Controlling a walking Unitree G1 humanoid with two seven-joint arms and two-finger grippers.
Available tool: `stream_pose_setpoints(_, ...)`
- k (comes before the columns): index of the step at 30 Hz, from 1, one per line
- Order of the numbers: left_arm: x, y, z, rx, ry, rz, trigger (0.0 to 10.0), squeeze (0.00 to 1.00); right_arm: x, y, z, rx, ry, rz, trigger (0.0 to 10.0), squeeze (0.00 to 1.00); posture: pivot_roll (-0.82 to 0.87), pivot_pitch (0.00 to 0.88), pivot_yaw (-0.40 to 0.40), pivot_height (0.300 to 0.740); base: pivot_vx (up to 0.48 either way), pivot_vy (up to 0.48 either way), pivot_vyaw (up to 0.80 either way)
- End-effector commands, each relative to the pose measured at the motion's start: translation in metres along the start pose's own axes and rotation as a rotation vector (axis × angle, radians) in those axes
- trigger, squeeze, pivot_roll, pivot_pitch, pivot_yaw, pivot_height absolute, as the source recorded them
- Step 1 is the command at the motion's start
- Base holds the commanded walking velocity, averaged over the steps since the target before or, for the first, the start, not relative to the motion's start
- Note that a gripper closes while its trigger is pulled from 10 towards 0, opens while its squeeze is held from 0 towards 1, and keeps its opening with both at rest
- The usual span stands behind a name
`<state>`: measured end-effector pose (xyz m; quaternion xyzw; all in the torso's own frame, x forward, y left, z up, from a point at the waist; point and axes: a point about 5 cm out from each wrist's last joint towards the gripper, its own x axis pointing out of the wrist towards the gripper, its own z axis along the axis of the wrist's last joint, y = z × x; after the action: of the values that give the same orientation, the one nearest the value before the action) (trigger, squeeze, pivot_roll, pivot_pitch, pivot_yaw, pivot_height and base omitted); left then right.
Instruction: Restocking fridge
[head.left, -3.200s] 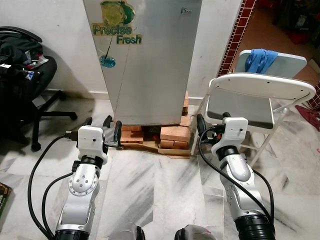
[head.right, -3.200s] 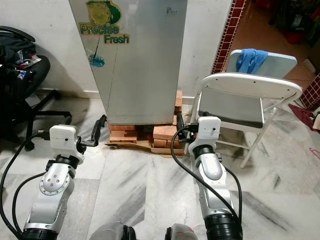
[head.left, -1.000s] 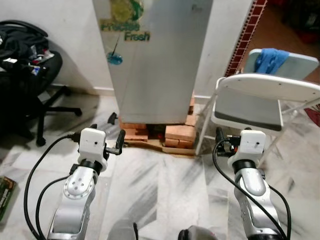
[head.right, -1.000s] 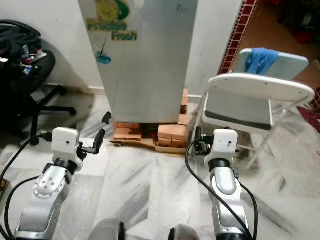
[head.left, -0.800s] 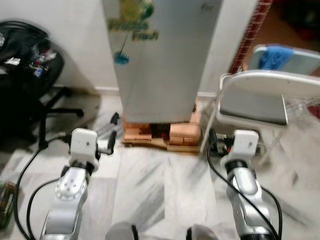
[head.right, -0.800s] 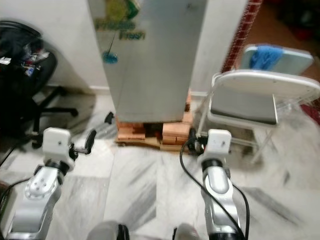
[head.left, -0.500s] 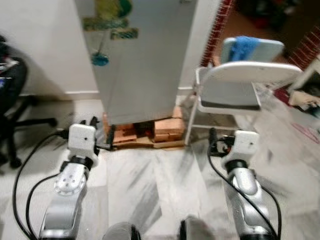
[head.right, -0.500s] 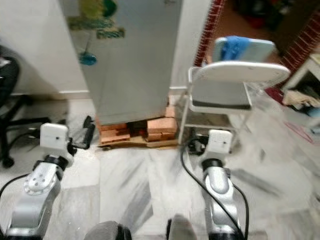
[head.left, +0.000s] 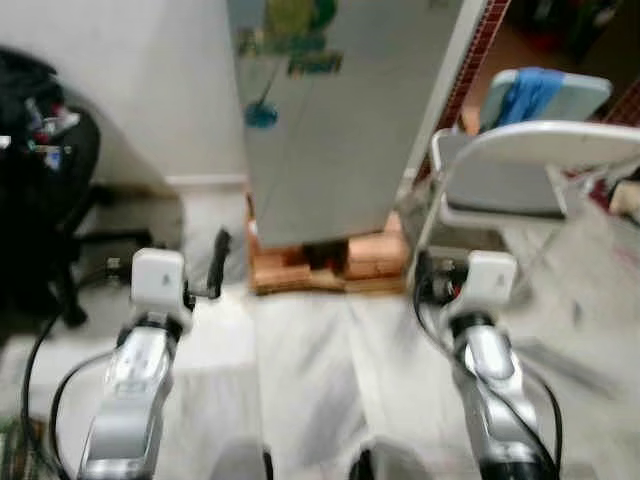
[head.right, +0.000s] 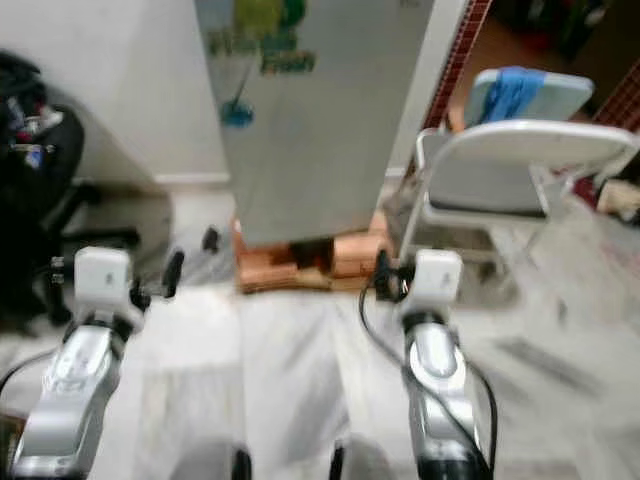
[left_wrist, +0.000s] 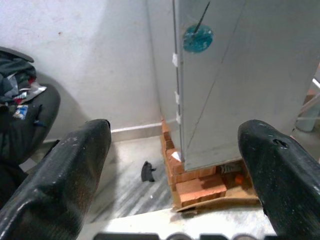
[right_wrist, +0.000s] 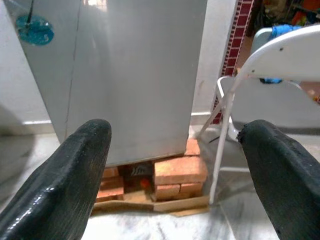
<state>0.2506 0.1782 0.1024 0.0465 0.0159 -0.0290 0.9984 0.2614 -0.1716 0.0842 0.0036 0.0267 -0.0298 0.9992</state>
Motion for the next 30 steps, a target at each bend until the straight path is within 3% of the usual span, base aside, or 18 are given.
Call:
stream_pose_setpoints(1, 0.001, -0.006, -0.003, -0.015, 0.011, -0.016, 10.0, 0.00, -0.003, -0.013, -0.009, -0.021, 0.037, -0.043, 10.0, 0.00, 0.01, 0.094, 0.001, 0.740, 0.000, 0.480, 0.00)
stream_pose_setpoints(8, 0.004, -0.007, 0.000, -0.026, 0.000, -0.021, 10.0, 0.00, -0.001, -0.019, 0.000, -0.076, -0.010, -0.077, 10.0, 0.00, 0.00, 0.094, 0.002, 0.740, 0.000, 0.480, 0.00)
stream_pose_setpoints(11, 0.004, -0.001, -0.002, -0.008, 0.012, 0.036, 10.0, 0.00, 0.001, -0.021, 0.007, -0.052, -0.026, -0.107, 10.0, 0.00, 0.00, 0.095, 0.001, 0.740, 0.000, 0.480, 0.00)
stream_pose_setpoints(14, 0.005, -0.004, -0.002, -0.017, 0.002, -0.009, 10.0, 0.00, 0.005, -0.016, 0.012, -0.007, -0.029, -0.100, 10.0, 0.00, 0.01, 0.093, 0.000, 0.740, 0.000, 0.480, 0.00)
stream_pose_setpoints(30, 0.006, -0.009, 0.002, 0.012, -0.022, -0.058, 10.0, 0.00, 0.009, -0.007, 0.017, 0.012, -0.046, -0.041, 10.0, 0.00, 0.01, 0.086, -0.005, 0.740, 0.000, 0.476, -0.79)
